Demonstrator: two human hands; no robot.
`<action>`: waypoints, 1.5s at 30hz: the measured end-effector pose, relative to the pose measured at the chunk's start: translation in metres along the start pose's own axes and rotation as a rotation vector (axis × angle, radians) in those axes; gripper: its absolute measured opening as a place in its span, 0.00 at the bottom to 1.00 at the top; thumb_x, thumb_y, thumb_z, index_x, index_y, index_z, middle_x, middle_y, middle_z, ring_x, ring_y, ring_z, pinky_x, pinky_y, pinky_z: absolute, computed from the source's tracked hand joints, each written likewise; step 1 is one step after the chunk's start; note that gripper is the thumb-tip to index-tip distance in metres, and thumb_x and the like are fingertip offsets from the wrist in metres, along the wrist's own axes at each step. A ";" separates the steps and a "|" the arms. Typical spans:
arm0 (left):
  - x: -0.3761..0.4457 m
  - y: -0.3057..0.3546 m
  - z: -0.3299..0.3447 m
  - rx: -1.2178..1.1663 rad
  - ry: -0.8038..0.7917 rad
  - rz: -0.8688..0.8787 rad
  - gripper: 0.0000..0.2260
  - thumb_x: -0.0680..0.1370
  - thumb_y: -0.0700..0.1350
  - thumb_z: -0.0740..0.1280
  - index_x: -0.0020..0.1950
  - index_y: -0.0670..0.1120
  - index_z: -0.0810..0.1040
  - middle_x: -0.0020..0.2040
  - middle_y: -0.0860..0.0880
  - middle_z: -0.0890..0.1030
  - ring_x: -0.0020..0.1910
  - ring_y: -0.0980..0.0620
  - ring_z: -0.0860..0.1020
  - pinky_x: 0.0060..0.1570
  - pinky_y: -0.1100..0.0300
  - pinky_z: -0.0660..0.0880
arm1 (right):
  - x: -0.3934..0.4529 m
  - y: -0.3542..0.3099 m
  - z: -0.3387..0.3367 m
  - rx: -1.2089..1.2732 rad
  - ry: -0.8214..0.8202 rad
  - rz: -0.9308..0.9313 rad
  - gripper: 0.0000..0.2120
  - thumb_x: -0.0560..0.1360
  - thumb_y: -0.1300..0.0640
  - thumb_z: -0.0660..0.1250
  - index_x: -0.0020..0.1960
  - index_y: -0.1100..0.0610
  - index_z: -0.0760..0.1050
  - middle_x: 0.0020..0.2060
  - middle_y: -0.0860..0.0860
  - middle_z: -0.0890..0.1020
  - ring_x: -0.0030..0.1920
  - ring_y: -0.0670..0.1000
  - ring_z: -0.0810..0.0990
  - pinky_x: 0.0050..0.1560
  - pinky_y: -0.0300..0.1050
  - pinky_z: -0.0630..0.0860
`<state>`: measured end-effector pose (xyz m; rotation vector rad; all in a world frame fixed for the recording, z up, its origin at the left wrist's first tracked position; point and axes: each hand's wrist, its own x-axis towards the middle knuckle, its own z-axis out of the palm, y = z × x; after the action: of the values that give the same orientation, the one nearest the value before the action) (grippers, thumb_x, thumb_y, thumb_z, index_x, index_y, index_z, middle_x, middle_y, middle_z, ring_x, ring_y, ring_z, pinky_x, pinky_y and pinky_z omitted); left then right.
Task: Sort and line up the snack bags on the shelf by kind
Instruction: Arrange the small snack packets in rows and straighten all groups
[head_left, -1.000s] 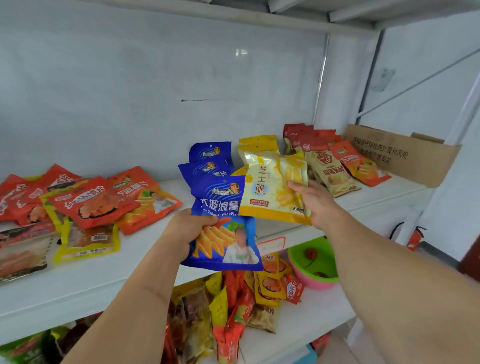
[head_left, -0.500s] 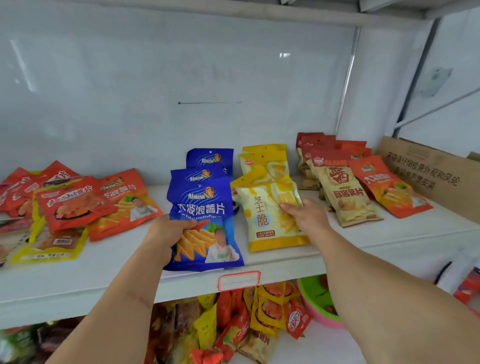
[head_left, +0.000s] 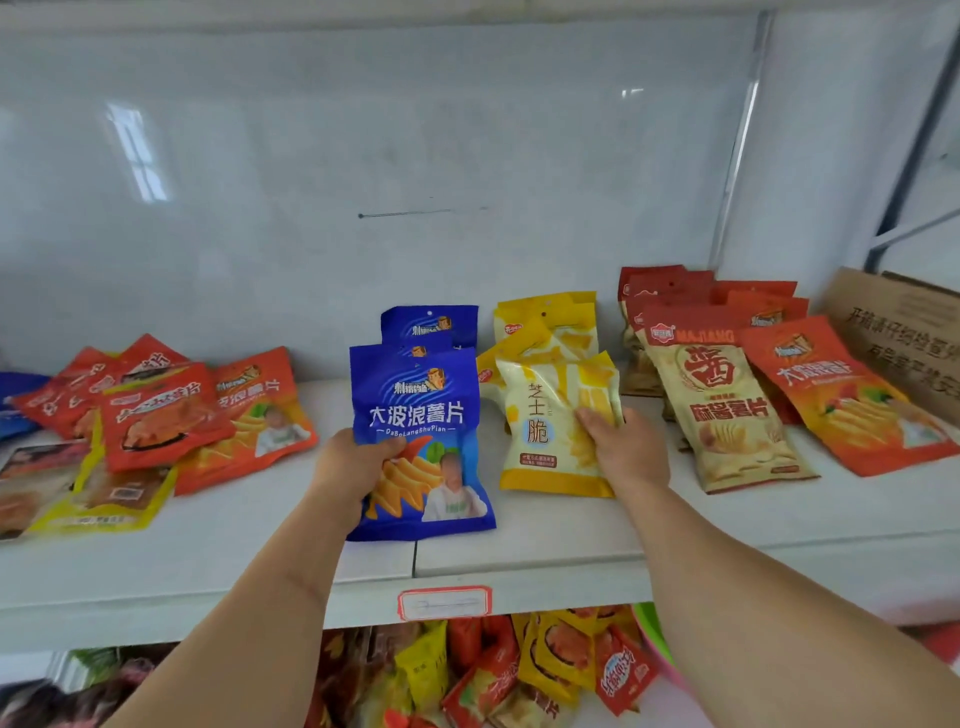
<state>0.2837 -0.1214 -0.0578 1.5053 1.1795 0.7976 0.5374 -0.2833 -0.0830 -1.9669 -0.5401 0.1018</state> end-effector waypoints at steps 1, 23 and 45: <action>0.003 0.001 0.001 0.020 0.012 0.010 0.12 0.76 0.48 0.74 0.55 0.43 0.78 0.47 0.44 0.85 0.46 0.44 0.84 0.51 0.46 0.82 | 0.000 0.000 0.002 -0.005 0.006 0.008 0.21 0.74 0.36 0.64 0.54 0.51 0.78 0.44 0.47 0.81 0.45 0.53 0.79 0.42 0.47 0.70; 0.012 0.005 0.018 0.389 0.213 0.074 0.28 0.76 0.59 0.71 0.69 0.48 0.66 0.61 0.46 0.79 0.54 0.44 0.81 0.49 0.47 0.80 | -0.012 -0.007 0.003 -0.077 0.145 -0.005 0.29 0.74 0.35 0.65 0.66 0.54 0.71 0.55 0.50 0.80 0.56 0.55 0.79 0.48 0.49 0.73; -0.058 -0.024 -0.054 1.164 0.350 0.602 0.14 0.82 0.50 0.60 0.60 0.47 0.80 0.59 0.48 0.81 0.61 0.45 0.76 0.57 0.51 0.72 | -0.113 -0.087 0.078 -0.554 -0.016 -1.059 0.09 0.79 0.50 0.65 0.50 0.54 0.79 0.47 0.50 0.81 0.50 0.53 0.78 0.52 0.49 0.74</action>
<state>0.2101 -0.1597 -0.0614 2.8572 1.5846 0.8033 0.3836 -0.2341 -0.0606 -1.9251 -1.6750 -0.7617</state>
